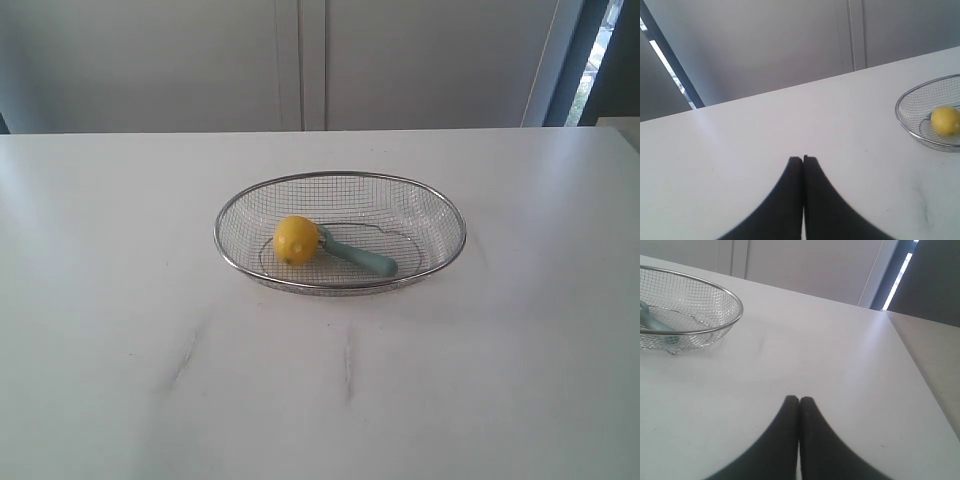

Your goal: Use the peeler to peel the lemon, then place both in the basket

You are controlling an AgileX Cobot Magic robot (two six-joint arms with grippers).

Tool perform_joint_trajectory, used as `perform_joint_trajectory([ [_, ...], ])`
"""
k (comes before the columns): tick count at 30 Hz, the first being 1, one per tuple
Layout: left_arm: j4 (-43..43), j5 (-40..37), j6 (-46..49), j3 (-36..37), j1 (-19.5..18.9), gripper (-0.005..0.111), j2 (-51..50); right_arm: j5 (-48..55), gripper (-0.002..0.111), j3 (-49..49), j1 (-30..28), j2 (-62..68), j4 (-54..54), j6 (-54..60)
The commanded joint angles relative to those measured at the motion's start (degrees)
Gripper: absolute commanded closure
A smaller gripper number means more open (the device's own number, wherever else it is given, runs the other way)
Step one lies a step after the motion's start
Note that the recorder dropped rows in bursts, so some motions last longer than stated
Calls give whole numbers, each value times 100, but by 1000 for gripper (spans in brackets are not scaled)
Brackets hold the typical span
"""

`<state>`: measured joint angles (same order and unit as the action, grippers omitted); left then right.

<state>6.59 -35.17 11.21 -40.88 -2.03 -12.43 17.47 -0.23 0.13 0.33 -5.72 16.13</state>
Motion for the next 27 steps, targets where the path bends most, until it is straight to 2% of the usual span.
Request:
perform_joint_trajectory([
  [1, 59, 554, -38, 952, -25, 107, 370, -85, 108, 23, -13, -33, 1, 7],
  [11, 59, 511, -38, 2862, -25, 107, 1243, -85, 108, 23, -13, -33, 1, 7],
  [12, 86, 732, -38, 3016, -13, 107, 1243, -85, 108, 23, -13, -33, 1, 7],
  [15, 44, 1695, -28, 3347, -13, 107, 1243, -85, 108, 23, -13, -33, 1, 7],
  [20, 44, 2444, -28, 3935, -13, 107, 1243, -85, 108, 23, -13, -33, 1, 7],
  [27, -30, 2241, -28, 4088, -13, 107, 1243, -85, 108, 23, -13, -33, 1, 7],
])
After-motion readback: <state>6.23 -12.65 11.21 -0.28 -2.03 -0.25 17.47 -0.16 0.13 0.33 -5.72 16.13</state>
